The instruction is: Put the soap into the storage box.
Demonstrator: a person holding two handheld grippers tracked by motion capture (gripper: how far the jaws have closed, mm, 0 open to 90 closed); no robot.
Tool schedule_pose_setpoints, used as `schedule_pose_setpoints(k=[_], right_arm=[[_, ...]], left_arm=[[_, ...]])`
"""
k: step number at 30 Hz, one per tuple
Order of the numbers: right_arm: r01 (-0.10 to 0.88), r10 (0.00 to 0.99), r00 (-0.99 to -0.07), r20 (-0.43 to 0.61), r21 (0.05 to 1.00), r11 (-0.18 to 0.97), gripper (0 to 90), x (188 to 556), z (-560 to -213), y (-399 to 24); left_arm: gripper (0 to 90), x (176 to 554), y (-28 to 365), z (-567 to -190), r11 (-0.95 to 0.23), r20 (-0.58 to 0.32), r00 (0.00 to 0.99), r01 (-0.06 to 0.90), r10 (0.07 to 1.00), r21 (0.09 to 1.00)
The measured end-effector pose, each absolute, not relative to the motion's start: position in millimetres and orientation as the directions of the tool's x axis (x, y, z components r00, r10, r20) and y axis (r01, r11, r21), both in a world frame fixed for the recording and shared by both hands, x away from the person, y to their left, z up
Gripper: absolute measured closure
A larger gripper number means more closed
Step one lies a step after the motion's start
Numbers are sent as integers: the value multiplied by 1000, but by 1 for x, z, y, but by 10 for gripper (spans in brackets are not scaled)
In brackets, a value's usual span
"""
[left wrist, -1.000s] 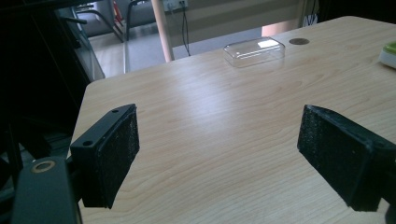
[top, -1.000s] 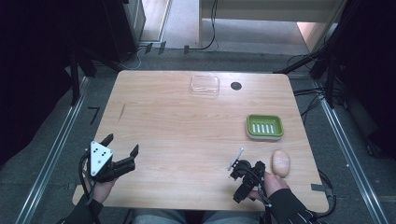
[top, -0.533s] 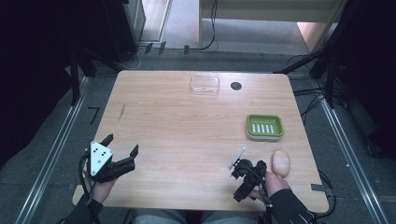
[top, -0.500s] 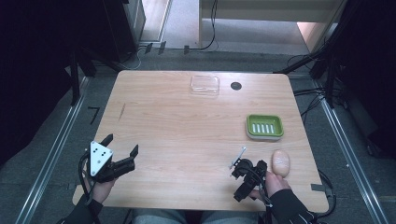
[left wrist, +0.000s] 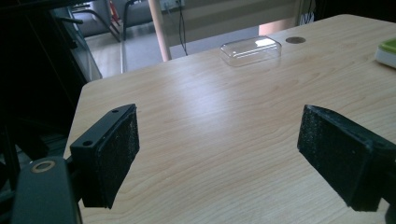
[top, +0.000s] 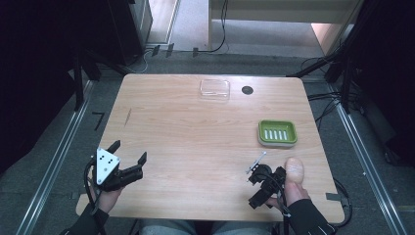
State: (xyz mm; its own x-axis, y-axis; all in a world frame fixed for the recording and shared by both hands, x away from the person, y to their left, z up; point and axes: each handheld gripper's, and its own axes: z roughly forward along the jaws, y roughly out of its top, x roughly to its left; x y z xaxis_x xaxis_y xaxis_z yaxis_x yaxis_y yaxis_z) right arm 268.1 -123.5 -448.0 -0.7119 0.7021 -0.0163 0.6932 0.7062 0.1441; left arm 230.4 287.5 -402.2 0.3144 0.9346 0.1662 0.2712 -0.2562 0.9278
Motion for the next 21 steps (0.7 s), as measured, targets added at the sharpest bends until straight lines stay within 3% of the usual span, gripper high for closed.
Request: schedule_pose_setpoints(k=[21], right_arm=[[753,769,-639,-7,199,627,35,282,-440,-150]], left_arm=[[133,230,288,-402,-260,172,316,263,933,929]])
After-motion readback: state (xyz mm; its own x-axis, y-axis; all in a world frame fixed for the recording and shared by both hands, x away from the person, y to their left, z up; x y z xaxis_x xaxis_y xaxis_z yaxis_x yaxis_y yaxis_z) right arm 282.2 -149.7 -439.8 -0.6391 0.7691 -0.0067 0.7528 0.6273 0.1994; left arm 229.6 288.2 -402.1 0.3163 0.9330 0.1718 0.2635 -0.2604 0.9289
